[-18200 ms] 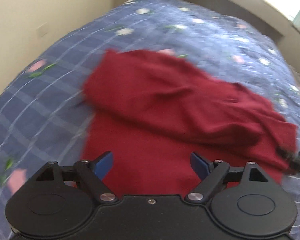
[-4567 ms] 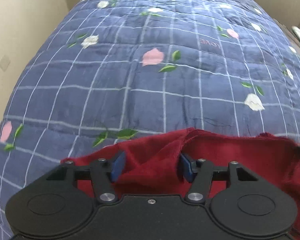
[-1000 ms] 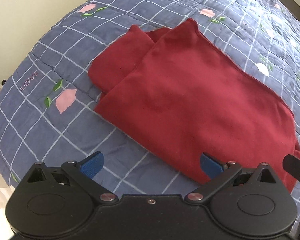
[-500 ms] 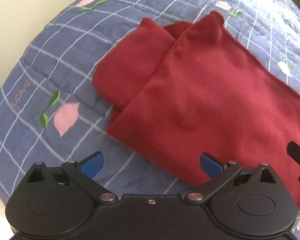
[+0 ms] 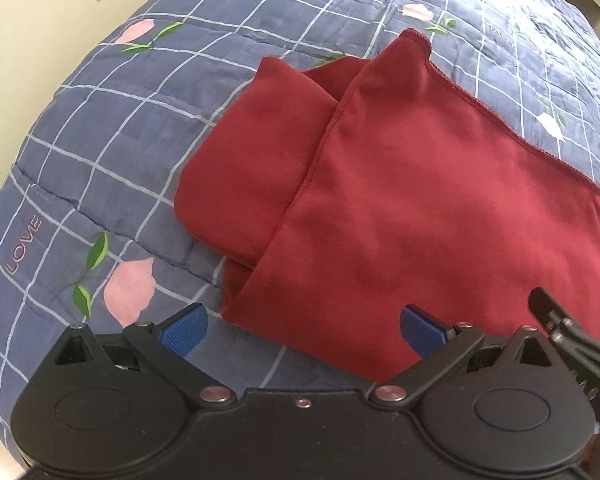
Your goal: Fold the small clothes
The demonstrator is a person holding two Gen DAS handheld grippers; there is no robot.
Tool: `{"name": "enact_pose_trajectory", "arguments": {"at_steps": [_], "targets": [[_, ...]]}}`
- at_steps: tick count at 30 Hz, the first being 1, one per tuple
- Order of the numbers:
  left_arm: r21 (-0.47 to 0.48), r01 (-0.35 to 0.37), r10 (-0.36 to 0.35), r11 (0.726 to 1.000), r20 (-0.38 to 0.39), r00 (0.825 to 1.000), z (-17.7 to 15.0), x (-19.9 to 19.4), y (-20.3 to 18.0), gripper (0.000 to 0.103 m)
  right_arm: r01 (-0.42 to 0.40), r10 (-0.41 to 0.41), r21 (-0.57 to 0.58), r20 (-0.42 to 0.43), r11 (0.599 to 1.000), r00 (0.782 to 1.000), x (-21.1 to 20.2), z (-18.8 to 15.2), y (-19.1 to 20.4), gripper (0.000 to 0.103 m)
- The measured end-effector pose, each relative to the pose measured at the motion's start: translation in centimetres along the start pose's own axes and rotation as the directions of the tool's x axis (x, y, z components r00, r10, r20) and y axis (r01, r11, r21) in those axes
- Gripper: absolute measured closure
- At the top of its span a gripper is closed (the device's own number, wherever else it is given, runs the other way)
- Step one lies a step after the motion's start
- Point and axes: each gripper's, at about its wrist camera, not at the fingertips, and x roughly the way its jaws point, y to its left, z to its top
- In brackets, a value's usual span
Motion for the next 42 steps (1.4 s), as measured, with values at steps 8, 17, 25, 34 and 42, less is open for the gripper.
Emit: {"name": "enact_pose_trajectory", "arguments": {"at_steps": [8,17,25,34,42], "targets": [[0.005,0.002,-0.002,1.0,-0.001,1.0,0.0,0.9,1.9,0.001,0.047,-0.049,-0.045,-0.04,0.998,0.998,1.5,-2.7,1.7,0.0],[-0.063,0.097,-0.093,0.993,0.065,0.994,-0.1,1.9,5.5,0.001,0.065,-0.066,-0.074,-0.01,0.995,0.998,1.4,-3.8,2.1,0.0],[-0.046,0.126,-0.12,0.991,0.118,0.986,1.3,3.0,7.3,0.001,0.073,-0.074,-0.066,-0.013,0.995,0.997,1.2,-4.2,2.1,0.0],[-0.121,0.234,-0.218,0.965,0.132,0.967,1.5,2.7,7.1,0.046,0.068,-0.069,-0.063,-0.013,0.996,0.998,1.2,-4.3,2.0,0.0],[-0.18,0.259,-0.234,0.949,0.15,0.961,1.2,2.6,6.7,0.076,0.046,-0.047,-0.069,-0.022,0.997,0.999,1.3,-4.1,1.7,0.0]]}}
